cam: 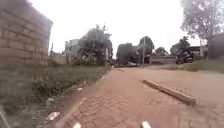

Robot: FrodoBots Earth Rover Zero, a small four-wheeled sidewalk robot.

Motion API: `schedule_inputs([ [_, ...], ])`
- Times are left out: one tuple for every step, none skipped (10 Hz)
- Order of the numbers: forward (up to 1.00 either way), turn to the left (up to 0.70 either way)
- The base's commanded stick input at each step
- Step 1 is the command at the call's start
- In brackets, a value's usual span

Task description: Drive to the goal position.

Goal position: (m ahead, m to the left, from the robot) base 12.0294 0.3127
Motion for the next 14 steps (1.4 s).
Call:
schedule_inputs([
  [0.5,0.05],
  [0.5,0.03],
  [0.5,0.0],
  [0.5,0.0],
  [0.5,0.04],
  [0.5,-0.23],
  [0.5,-0.5],
  [0.5,-0.46],
  [0.5,-0.18],
  [0.5,0.01],
  [0.5,0.17],
  [0.5,0.18],
  [0.5,0.25],
  [0.5,0.23],
])
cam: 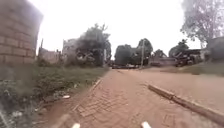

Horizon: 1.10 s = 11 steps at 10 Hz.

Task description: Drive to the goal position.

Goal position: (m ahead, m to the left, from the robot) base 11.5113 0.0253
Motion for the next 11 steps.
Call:
schedule_inputs([
  [0.5,0.22],
  [0.5,0.16],
  [0.5,0.14],
  [0.5,0.11],
  [0.5,0.02],
  [0.5,0.01],
  [0.5,0.0],
  [0.5,0.0],
  [0.5,0.0],
  [0.5,0.0],
  [0.5,0.0],
])
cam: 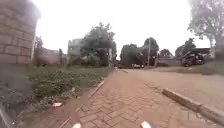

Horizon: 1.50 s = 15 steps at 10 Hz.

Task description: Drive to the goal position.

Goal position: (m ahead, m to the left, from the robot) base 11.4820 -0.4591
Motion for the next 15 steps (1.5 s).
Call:
schedule_inputs([
  [0.5,0.0],
  [0.5,0.0],
  [0.5,0.0],
  [0.5,0.01],
  [0.5,0.02],
  [0.5,-0.35],
  [0.5,-0.5],
  [0.5,-0.47],
  [0.5,0.03],
  [0.5,0.1],
  [0.5,0.03],
  [0.5,0.0],
  [0.5,0.0],
  [0.5,0.0],
  [0.5,0.0],
])
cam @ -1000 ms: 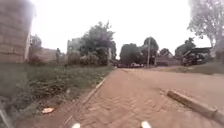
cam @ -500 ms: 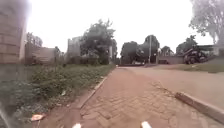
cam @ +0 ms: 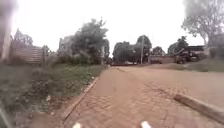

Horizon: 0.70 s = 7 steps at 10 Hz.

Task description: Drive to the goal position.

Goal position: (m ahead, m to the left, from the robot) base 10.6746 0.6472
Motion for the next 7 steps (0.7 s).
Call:
schedule_inputs([
  [0.5,0.03],
  [0.5,-0.35],
  [0.5,-0.5],
  [0.5,-0.03],
  [0.5,0.07],
  [0.5,0.05],
  [0.5,0.0],
])
